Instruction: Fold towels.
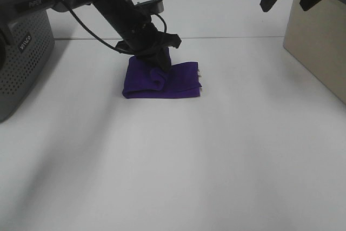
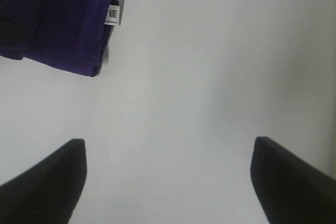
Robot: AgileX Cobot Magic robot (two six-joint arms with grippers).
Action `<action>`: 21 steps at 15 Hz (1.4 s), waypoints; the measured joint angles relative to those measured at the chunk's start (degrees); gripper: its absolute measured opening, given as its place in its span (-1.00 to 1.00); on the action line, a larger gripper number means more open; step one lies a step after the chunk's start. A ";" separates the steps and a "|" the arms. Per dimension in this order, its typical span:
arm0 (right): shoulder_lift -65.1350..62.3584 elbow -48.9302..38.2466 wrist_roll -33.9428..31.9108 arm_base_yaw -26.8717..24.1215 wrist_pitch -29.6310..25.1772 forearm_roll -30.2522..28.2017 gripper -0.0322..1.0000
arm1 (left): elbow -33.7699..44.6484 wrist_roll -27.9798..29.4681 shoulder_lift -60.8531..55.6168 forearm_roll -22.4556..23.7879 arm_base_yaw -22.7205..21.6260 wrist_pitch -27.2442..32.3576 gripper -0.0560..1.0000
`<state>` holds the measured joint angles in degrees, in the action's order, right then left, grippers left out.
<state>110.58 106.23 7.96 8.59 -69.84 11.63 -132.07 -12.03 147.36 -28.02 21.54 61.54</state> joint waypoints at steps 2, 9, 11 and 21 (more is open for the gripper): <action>-0.57 0.00 -0.11 0.00 0.00 0.06 0.67 | -0.57 0.46 0.63 -0.11 0.80 -0.74 -0.81; -0.69 0.00 -0.11 0.00 0.00 1.83 0.67 | -0.74 -2.41 0.40 -9.80 2.98 -5.84 0.30; -0.69 0.00 -0.11 0.00 0.00 1.83 0.67 | -3.32 -4.53 -1.03 -9.80 2.92 -6.25 0.31; -3.15 0.00 -0.29 0.00 0.00 2.81 0.67 | -19.25 14.09 -7.79 33.98 -8.31 7.91 0.32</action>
<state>107.43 106.23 7.68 8.59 -69.84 14.44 -151.32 2.06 139.57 5.96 13.24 69.44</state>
